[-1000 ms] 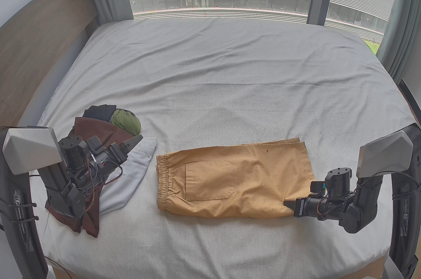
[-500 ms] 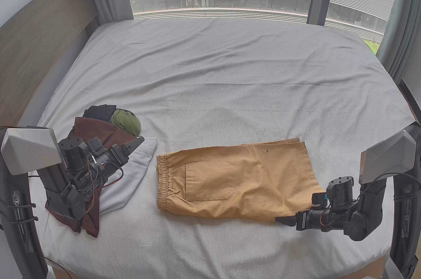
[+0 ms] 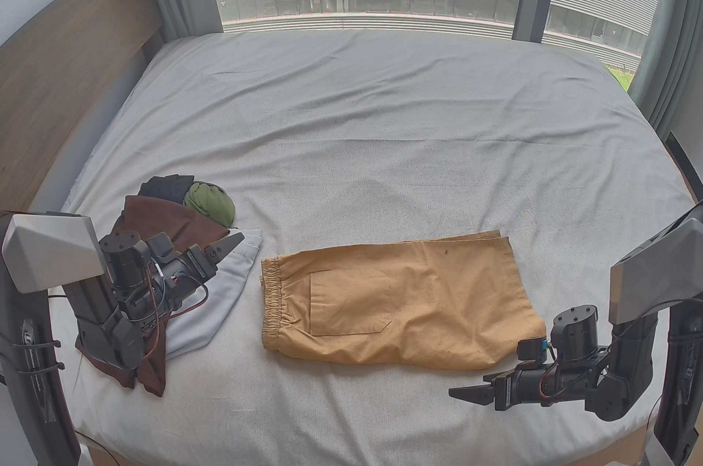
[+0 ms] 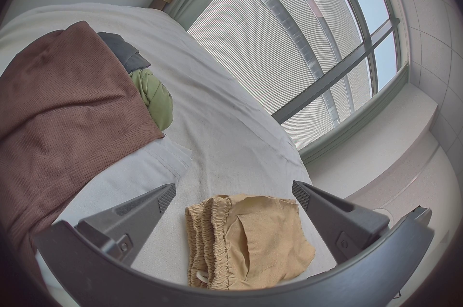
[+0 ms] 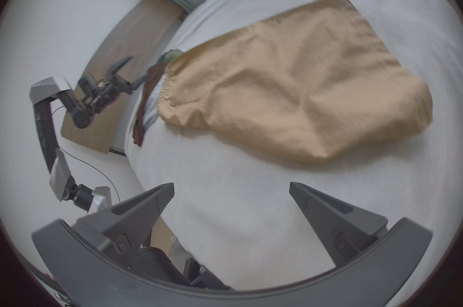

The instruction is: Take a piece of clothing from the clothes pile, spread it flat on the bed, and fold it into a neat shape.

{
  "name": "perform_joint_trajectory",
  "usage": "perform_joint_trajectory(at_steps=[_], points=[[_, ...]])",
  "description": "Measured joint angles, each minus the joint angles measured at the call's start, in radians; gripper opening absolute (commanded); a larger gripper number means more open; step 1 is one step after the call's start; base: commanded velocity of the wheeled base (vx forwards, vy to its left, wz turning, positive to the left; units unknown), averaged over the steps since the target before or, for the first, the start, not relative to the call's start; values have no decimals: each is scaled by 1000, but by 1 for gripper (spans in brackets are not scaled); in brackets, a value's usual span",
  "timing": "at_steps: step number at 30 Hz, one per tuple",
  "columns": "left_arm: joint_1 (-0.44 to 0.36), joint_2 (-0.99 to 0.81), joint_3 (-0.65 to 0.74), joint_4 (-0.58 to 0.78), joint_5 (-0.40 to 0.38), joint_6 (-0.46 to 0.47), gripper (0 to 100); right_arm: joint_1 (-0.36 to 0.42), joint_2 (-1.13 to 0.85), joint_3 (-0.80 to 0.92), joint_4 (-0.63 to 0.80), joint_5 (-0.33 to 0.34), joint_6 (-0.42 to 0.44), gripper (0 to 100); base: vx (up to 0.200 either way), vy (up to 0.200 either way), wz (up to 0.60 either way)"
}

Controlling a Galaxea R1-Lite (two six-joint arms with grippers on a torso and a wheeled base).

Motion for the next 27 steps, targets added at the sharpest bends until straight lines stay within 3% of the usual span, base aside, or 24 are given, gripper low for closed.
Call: perform_joint_trajectory(at_steps=[7, 13, 19, 27], points=[[-10, 6, 8, 0, 0, 0, 100, 46, -41, 17, -140, 30, 9, 100, 0, 0, 0], [-25, 21, 17, 0, 1, 0, 100, 55, -60, -43, -148, 40, 18, 100, 0, 0, 0], [-39, 43, 32, 1, 1, -10, 100, 53, -72, -136, -149, 62, 101, 100, 0, 0, 0], [-72, 98, 34, 2, 9, -29, 100, 18, -73, -179, -148, 66, 106, 100, 0, 0, 0]])
